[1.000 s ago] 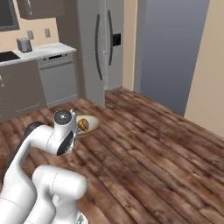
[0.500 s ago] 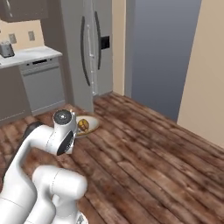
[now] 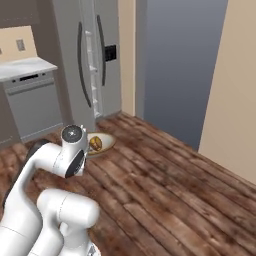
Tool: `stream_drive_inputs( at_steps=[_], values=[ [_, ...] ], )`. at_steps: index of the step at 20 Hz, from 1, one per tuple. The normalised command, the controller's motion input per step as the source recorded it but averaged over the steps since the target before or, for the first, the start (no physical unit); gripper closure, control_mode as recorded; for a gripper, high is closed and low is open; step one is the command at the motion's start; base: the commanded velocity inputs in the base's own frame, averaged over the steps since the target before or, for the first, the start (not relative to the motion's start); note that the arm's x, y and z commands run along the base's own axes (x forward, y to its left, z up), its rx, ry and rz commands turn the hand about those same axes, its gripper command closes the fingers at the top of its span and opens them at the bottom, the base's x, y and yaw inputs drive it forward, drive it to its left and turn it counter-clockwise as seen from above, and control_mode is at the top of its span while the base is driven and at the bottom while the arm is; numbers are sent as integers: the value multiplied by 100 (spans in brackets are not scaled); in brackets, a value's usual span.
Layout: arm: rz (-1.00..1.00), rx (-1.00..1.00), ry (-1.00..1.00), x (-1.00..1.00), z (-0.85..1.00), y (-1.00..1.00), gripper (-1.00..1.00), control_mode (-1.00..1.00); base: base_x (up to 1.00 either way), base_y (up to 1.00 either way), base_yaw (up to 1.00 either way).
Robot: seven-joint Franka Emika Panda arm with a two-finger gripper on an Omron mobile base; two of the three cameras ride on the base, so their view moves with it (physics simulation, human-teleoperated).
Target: Pick the chicken drumstick and lemon from their plates and place them in the bowl. Then put the bowl in the fridge.
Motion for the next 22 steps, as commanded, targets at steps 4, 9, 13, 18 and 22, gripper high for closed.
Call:
stream_drive_inputs(
  at_steps=[4,9,13,18,22],
  values=[
    [0,0,0,0,0,0,100,100,94,-8,1],
    [0,0,0,0,0,0,100,100,94,-9,2],
    [0,0,0,0,0,0,100,100,94,-9,2],
    [0,0,0,0,0,0,100,100,94,-8,2],
    [0,0,0,0,0,0,100,100,94,-5,3]
  ],
)
